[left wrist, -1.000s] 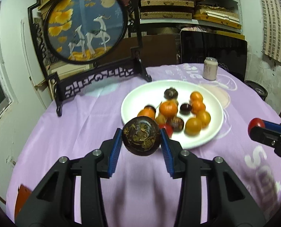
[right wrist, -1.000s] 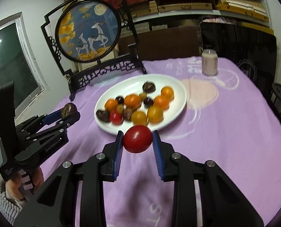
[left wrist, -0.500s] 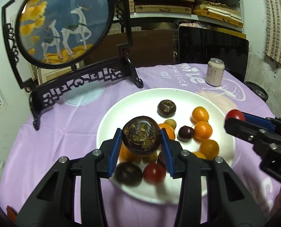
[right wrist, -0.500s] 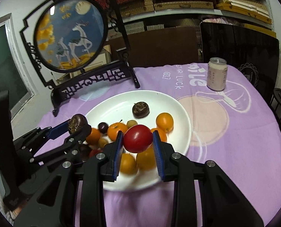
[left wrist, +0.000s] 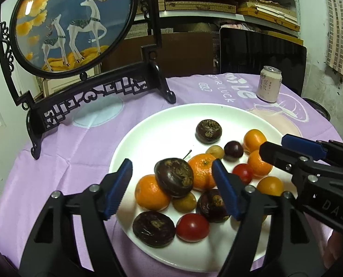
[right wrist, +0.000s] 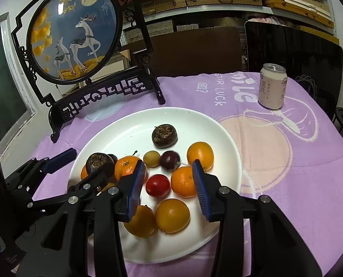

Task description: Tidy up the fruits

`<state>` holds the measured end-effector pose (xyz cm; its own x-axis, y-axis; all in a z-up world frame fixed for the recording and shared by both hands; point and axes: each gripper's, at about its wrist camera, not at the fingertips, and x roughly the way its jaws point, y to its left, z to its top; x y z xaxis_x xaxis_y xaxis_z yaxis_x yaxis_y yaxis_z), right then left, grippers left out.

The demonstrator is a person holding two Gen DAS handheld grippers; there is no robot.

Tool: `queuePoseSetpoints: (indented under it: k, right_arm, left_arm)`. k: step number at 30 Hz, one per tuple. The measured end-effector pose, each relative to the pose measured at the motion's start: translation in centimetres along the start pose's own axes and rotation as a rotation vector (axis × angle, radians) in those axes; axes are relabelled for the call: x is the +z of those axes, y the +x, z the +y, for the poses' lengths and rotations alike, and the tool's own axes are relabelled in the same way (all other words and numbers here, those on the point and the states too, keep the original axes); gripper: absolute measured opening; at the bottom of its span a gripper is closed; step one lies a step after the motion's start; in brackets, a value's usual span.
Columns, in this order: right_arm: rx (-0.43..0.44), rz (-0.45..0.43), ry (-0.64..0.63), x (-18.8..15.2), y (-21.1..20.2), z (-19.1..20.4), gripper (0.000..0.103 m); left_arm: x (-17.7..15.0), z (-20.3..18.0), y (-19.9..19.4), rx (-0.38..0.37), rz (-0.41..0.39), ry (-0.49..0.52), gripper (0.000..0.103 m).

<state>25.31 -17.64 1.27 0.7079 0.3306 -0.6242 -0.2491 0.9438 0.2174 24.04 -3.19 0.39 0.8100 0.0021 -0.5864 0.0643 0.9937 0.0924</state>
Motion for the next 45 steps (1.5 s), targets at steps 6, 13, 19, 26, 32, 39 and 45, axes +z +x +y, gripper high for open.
queuePoseSetpoints:
  k: [6,13,19,26,32,39,45]
  right_arm:
    - [-0.032,-0.017,0.024,-0.2,-1.7,-0.3,0.051]
    - [-0.086,-0.07,-0.013,-1.6,-5.3,0.1,0.059]
    - [-0.074,-0.06,0.04,-3.2,-7.2,-0.8,0.06]
    - [-0.095,-0.081,0.041,-5.2,-9.8,-0.3,0.08]
    - [-0.187,-0.14,-0.045,-6.5,-11.7,1.1,0.1]
    - [-0.21,-0.109,-0.062,-8.2,-11.8,1.1,0.101]
    - [-0.213,-0.096,-0.076,-8.7,-11.7,1.3,0.101]
  left_arm:
    - [0.0,0.1,-1.6,0.017,-0.024,-0.014,0.083]
    - [-0.4,-0.3,-4.5,0.049,-0.061,0.003,0.091]
    - [-2.2,-0.5,-7.0,0.041,-0.06,0.005,0.094]
    - [-3.7,0.3,-9.6,0.052,-0.07,-0.04,0.099]
    - [-4.4,1.0,-11.2,0.027,-0.069,-0.078,0.101]
    - [-4.7,0.7,-11.6,0.021,-0.044,-0.076,0.101]
    - [-4.8,0.4,-11.8,0.004,-0.026,-0.073,0.101]
